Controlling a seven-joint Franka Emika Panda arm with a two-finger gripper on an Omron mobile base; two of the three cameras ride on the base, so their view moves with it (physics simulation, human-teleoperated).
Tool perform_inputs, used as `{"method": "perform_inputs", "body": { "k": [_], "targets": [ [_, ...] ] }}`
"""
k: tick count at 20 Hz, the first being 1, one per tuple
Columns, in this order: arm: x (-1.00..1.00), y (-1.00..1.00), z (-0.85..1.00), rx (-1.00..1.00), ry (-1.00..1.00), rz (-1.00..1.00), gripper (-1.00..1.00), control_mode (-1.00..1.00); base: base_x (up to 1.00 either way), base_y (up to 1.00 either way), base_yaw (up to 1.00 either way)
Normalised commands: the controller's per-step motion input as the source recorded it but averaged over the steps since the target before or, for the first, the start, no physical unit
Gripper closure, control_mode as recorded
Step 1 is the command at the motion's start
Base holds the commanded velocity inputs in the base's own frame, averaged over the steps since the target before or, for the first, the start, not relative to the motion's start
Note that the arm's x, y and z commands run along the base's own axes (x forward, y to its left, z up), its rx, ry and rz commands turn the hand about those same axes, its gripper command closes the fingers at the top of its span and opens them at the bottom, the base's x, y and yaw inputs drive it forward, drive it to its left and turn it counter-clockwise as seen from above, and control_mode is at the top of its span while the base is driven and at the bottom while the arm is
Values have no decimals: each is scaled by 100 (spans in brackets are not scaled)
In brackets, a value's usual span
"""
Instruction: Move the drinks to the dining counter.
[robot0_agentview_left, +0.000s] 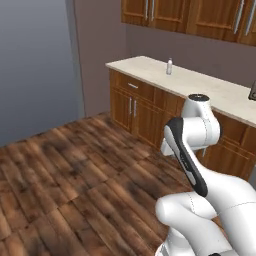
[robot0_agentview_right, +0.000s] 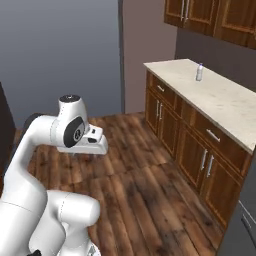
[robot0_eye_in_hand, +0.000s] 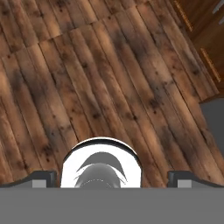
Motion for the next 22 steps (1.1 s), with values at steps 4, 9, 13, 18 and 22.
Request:
{"method": "perform_inputs", "body": {
  "k": [4,9,13,18,22],
  "targets": [
    [0,0,0,0,0,0,-100,100,100,38,-43],
    [0,0,0,0,0,0,-100,100,100,43,-43],
    [0,0,0,0,0,0,-100,100,100,43,-43],
    [0,0,0,0,0,0,-100,100,100,45,-45],
    [0,0,0,0,0,0,-100,100,100,49,-47]
  ]
}}
